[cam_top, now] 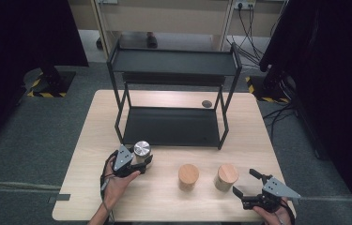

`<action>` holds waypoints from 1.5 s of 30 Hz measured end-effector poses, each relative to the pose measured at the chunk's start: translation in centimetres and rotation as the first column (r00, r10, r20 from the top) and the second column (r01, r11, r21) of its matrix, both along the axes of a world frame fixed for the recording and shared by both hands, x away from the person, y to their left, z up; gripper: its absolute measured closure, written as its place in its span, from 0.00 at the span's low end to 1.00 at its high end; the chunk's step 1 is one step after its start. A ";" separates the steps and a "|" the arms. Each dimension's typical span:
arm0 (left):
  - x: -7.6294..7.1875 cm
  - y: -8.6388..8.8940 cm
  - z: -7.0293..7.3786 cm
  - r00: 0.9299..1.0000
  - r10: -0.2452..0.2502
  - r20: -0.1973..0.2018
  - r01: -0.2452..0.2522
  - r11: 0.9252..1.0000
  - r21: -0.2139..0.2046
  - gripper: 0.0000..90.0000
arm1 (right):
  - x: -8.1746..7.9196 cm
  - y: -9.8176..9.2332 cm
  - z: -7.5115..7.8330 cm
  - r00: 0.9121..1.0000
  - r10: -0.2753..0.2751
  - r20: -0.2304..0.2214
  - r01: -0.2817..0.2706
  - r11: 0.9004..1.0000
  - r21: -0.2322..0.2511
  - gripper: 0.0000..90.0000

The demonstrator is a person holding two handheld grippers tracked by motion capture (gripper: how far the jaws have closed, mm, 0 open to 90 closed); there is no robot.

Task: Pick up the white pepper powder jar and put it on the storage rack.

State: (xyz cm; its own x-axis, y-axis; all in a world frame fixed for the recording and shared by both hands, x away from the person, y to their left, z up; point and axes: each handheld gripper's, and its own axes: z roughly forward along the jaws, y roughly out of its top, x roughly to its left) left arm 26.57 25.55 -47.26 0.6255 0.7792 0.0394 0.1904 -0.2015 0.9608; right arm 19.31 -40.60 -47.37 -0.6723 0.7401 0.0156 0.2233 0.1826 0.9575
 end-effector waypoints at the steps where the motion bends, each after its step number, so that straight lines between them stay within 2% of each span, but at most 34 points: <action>1: 0.0 0.0 0.0 1.000 0.001 0.001 -0.001 1.000 -0.003 0.34 | 0.0 0.0 0.0 1.000 0.000 0.001 0.000 1.000 0.000 0.02; 10: 0.1 0.3 0.4 1.000 0.003 0.003 -0.003 1.000 -0.018 0.34 | 0.0 0.0 0.0 1.000 0.001 0.001 -0.001 1.000 -0.001 0.02; 27: 0.8 0.2 1.8 1.000 -0.005 0.007 0.005 1.000 -0.010 0.34 | 0.0 0.0 0.0 1.000 0.000 0.002 0.000 1.000 0.000 0.02; 45: 2.8 -0.4 3.5 1.000 0.003 0.014 -0.003 1.000 -0.007 0.34 | 0.0 0.0 0.0 1.000 0.000 -0.001 0.000 1.000 0.001 0.02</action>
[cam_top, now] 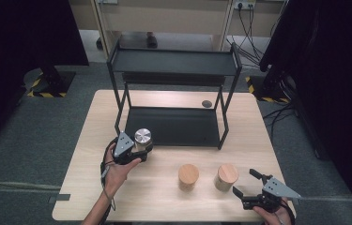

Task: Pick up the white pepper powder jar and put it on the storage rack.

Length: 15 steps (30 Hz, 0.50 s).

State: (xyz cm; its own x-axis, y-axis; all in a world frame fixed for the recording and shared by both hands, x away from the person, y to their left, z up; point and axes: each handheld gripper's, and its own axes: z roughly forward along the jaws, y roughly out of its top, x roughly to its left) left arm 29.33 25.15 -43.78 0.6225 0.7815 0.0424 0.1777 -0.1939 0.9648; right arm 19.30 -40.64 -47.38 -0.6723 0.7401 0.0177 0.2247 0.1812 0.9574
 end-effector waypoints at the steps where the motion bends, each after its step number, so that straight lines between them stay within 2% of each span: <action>1: 0.1 0.0 0.1 1.000 0.001 -0.001 -0.001 1.000 0.000 0.34 | 0.0 0.0 0.0 1.000 0.000 0.000 0.000 1.000 0.001 0.02; 15: 2.3 -0.9 1.4 1.000 0.009 -0.001 -0.009 1.000 0.009 0.34 | 0.0 -0.1 0.0 1.000 -0.002 0.002 0.002 1.000 0.001 0.02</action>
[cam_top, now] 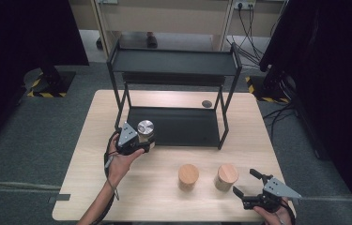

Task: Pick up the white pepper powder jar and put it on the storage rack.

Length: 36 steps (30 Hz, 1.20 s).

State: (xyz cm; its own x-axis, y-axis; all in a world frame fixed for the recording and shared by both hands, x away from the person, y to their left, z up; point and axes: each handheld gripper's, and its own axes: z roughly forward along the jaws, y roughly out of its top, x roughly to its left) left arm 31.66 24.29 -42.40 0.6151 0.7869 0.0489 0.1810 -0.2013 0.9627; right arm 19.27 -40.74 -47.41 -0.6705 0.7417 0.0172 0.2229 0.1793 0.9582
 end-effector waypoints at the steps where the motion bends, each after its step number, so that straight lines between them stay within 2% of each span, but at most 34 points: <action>1: 0.1 0.0 0.0 1.000 0.001 0.001 -0.001 1.000 0.001 0.34 | 0.0 0.0 0.0 1.000 0.000 0.001 0.000 1.000 0.000 0.02; 18: 1.6 -0.7 0.8 1.000 0.019 0.007 -0.019 1.000 0.003 0.34 | 0.0 0.0 0.0 1.000 -0.001 0.000 0.001 1.000 0.001 0.02; 36: 3.7 -1.2 0.2 0.997 0.071 -0.012 -0.071 0.997 -0.011 0.34 | 0.0 -0.1 0.0 1.000 -0.001 -0.002 0.001 1.000 0.001 0.02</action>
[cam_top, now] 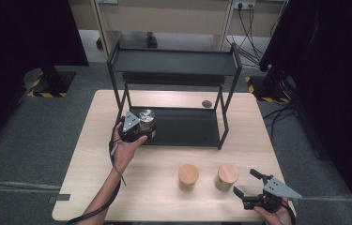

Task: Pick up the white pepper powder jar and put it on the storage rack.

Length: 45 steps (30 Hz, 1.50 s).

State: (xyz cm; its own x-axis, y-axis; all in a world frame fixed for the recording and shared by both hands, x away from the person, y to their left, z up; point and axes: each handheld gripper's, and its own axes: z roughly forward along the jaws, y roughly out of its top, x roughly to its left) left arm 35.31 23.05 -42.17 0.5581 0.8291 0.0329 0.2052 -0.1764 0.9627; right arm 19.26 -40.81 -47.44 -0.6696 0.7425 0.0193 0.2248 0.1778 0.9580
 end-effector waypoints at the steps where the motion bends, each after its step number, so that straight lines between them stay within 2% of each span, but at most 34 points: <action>1: 0.1 -0.1 0.0 1.000 0.002 -0.001 -0.002 1.000 0.002 0.34 | 0.0 0.0 0.0 1.000 0.000 0.001 0.000 1.000 0.000 0.02; 16: 1.3 -0.5 -0.5 0.999 0.032 -0.013 -0.032 0.999 -0.009 0.34 | 0.0 -0.1 0.0 1.000 -0.001 0.000 0.001 1.000 0.000 0.02; 45: 2.9 -1.1 -1.5 0.997 0.072 -0.028 -0.072 0.997 0.000 0.34 | 0.0 -0.2 0.0 1.000 -0.002 -0.001 0.002 1.000 -0.001 0.02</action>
